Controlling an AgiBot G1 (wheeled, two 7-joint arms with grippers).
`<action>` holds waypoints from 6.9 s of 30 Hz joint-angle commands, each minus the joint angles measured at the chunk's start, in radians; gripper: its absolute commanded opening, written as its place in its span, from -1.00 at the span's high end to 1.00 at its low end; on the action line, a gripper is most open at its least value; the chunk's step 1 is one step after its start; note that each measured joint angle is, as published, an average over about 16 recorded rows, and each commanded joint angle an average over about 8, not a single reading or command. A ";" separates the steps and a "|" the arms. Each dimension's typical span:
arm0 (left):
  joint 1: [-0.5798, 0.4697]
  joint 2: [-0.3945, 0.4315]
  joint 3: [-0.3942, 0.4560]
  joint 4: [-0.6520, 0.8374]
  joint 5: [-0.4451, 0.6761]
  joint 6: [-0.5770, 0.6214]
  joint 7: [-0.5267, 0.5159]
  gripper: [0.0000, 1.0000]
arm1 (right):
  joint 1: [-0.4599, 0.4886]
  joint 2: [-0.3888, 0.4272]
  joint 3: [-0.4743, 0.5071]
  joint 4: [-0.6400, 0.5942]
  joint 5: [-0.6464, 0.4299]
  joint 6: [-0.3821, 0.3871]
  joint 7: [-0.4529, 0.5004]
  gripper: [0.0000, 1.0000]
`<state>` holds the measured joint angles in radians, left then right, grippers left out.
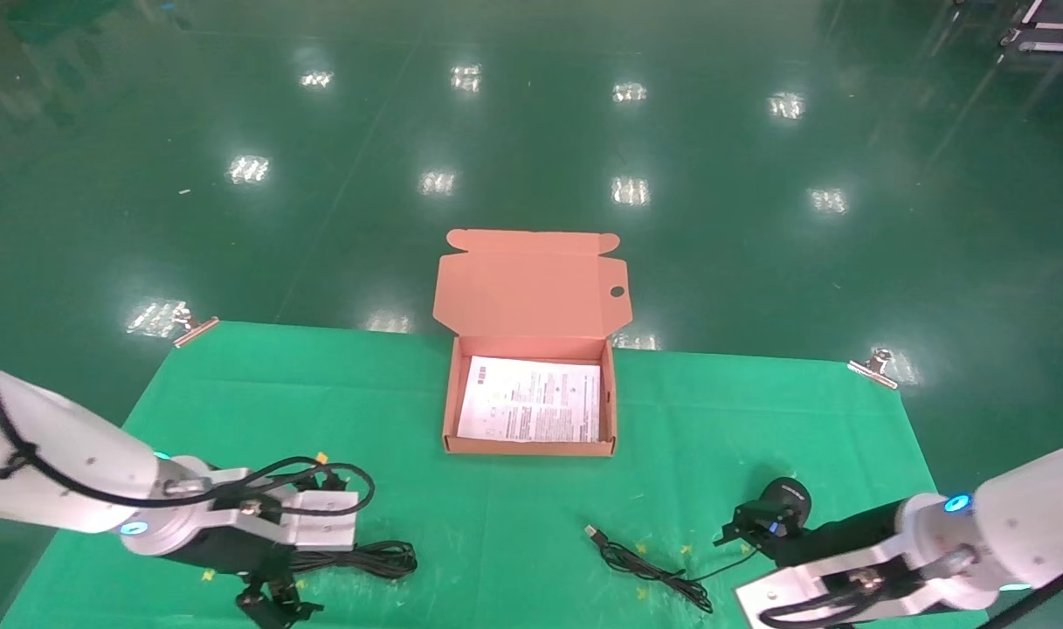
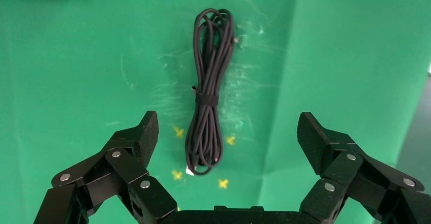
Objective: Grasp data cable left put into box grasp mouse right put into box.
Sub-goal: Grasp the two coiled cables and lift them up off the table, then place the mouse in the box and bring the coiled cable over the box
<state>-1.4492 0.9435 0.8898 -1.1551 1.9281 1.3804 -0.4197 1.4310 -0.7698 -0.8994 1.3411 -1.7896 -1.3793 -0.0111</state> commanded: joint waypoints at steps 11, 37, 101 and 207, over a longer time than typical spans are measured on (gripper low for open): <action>0.004 0.108 -0.003 0.307 0.004 -0.109 0.066 -1.00 | -0.051 -0.112 -0.026 -0.099 -0.074 0.079 0.166 -1.00; -0.044 0.253 0.013 0.697 0.040 -0.268 0.281 -0.04 | -0.067 -0.299 -0.057 -0.434 -0.184 0.278 0.099 -0.10; -0.109 0.149 -0.016 0.581 0.017 -0.228 0.308 1.00 | 0.031 -0.154 0.035 -0.351 -0.133 0.266 0.203 1.00; -0.226 0.133 -0.029 0.152 0.351 -0.417 -0.073 1.00 | 0.200 -0.556 -0.116 -0.799 0.156 0.632 0.231 -1.00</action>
<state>-1.6761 1.0803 0.8615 -0.9988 2.2787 0.9598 -0.4866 1.6314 -1.3235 -1.0142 0.5400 -1.6349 -0.7488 0.2178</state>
